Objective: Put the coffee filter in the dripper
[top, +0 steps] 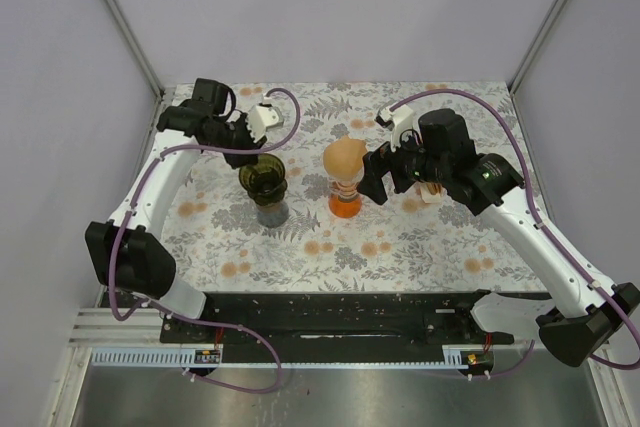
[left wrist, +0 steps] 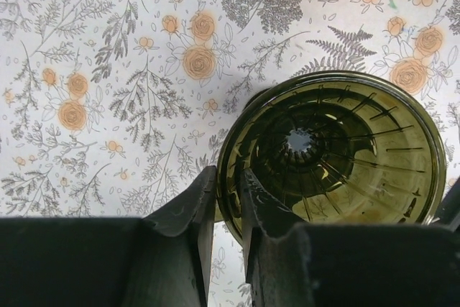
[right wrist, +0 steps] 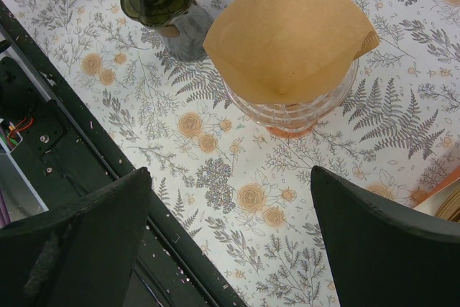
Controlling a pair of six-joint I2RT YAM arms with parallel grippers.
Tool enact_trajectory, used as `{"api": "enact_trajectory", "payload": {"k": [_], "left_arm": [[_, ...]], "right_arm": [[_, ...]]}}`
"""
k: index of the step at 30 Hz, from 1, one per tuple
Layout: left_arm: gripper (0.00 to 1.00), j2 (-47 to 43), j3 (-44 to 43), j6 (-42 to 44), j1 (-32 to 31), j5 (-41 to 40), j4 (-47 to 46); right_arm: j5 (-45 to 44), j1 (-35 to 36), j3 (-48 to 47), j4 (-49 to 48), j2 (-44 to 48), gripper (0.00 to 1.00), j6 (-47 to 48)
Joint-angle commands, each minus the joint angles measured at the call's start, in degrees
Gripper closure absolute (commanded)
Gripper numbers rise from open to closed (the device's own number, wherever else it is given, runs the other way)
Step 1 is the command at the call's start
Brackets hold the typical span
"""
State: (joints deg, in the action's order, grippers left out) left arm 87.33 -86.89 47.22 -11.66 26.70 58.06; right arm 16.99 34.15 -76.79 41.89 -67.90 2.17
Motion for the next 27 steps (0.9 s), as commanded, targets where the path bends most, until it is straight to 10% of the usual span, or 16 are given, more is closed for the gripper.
{"api": "enact_trajectory", "payload": {"k": [1,12,21,27], "left_arm": [[0.96,1.8,-4.9,-0.2,1.0,0.8,3.5],[0.96,6.3,-7.9,-1.7,2.8,0.8,8.2],[0.62,6.2,-8.5,-2.7,3.5,0.5,7.8],[0.49,4.1,-8.5,-3.5,3.6,1.4,5.6]], "right_arm": [[-0.8,0.3,-0.2,-0.6,0.9,0.0,0.8],[-0.7,0.4,-0.9,-0.2,0.6,0.01,1.1],[-2.4,0.4,-1.4,0.0,0.6,0.01,0.5],[-18.9,0.2,-2.6,-0.2,0.5,0.0,-3.7]]}}
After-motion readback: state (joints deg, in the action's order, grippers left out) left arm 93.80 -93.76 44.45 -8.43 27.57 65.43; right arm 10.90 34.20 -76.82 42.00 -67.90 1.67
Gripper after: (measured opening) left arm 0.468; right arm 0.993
